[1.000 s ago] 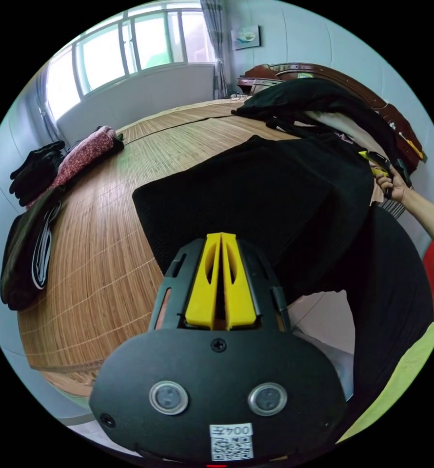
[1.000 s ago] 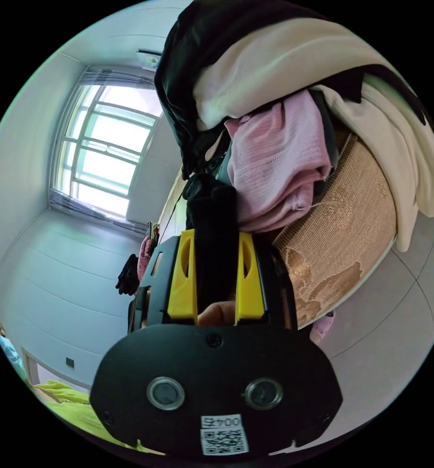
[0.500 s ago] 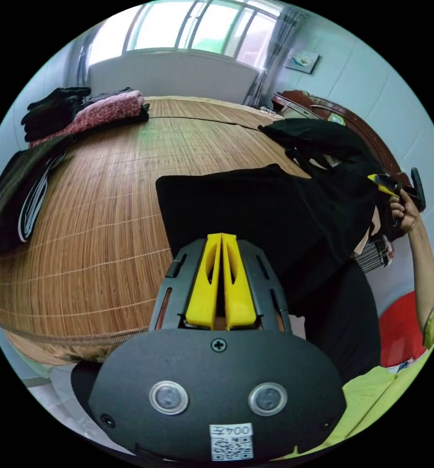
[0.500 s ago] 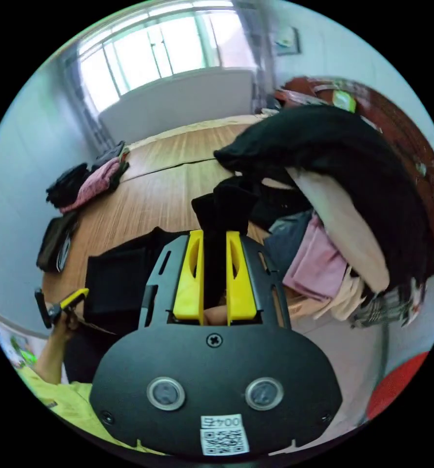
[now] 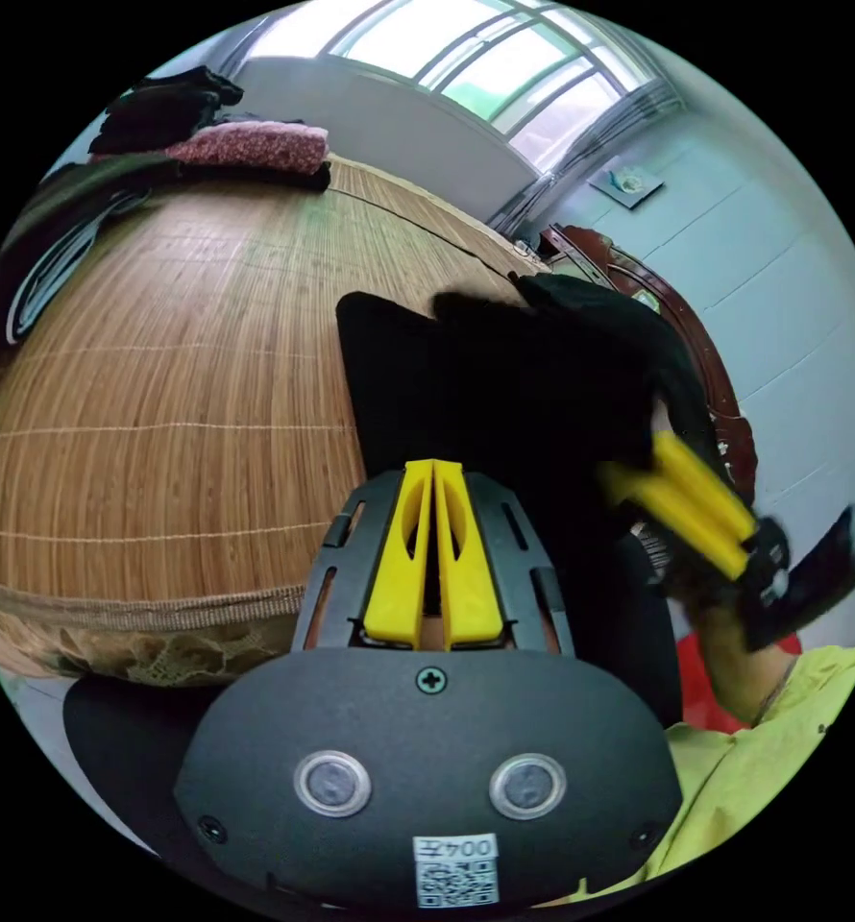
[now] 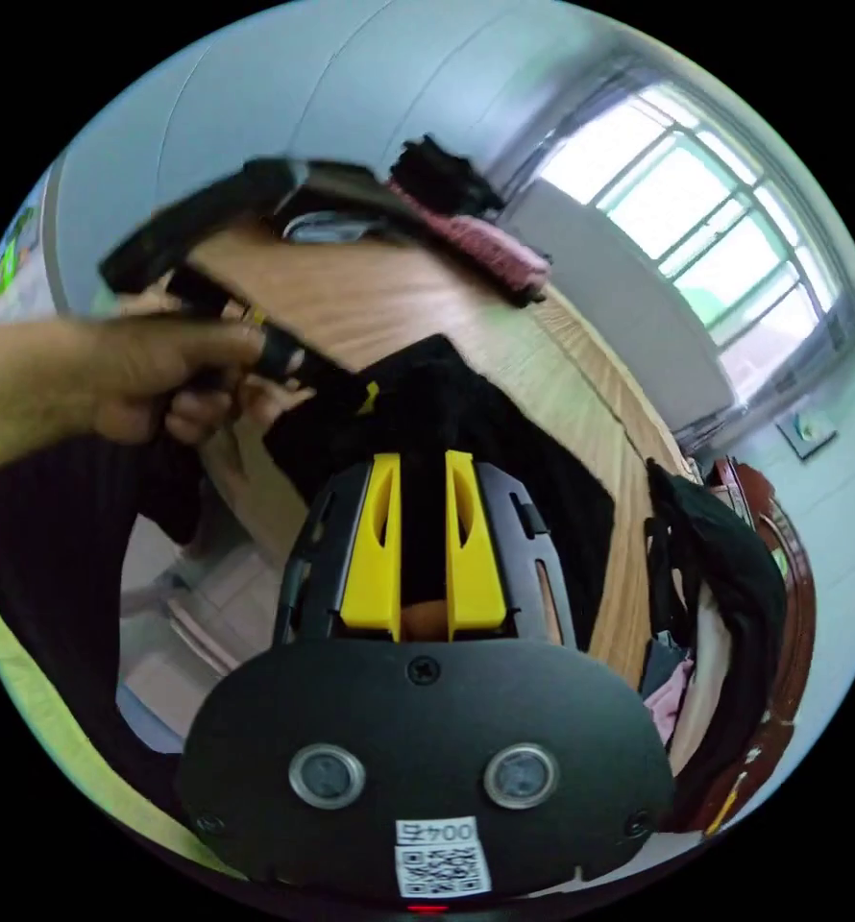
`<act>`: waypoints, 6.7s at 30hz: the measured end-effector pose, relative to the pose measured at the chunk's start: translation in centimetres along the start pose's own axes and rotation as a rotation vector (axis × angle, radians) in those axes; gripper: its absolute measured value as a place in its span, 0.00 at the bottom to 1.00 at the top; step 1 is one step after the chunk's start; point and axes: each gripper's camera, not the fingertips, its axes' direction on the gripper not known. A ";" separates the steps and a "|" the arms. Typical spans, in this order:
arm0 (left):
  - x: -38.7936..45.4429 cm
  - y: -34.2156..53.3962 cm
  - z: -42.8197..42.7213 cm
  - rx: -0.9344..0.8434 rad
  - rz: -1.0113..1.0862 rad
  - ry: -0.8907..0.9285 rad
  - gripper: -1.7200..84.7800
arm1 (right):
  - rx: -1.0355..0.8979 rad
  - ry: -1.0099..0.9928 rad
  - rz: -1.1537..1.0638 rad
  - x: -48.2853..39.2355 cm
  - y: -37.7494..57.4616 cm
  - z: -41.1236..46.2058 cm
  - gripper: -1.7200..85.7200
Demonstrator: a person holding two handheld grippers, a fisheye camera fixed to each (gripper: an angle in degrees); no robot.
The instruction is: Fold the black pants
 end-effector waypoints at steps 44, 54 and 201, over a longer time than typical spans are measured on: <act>0.5 1.4 -7.0 0.163 0.066 -0.094 0.04 | 0.156 -0.340 0.934 19.1 27.1 -1.8 0.11; -5.7 5.5 -6.4 0.073 -0.131 0.165 0.19 | 0.132 -0.640 1.308 29.9 40.7 7.1 0.16; -25.7 4.6 -9.2 -0.068 -0.475 0.335 0.11 | -0.086 -1.350 0.957 6.8 26.5 27.0 0.22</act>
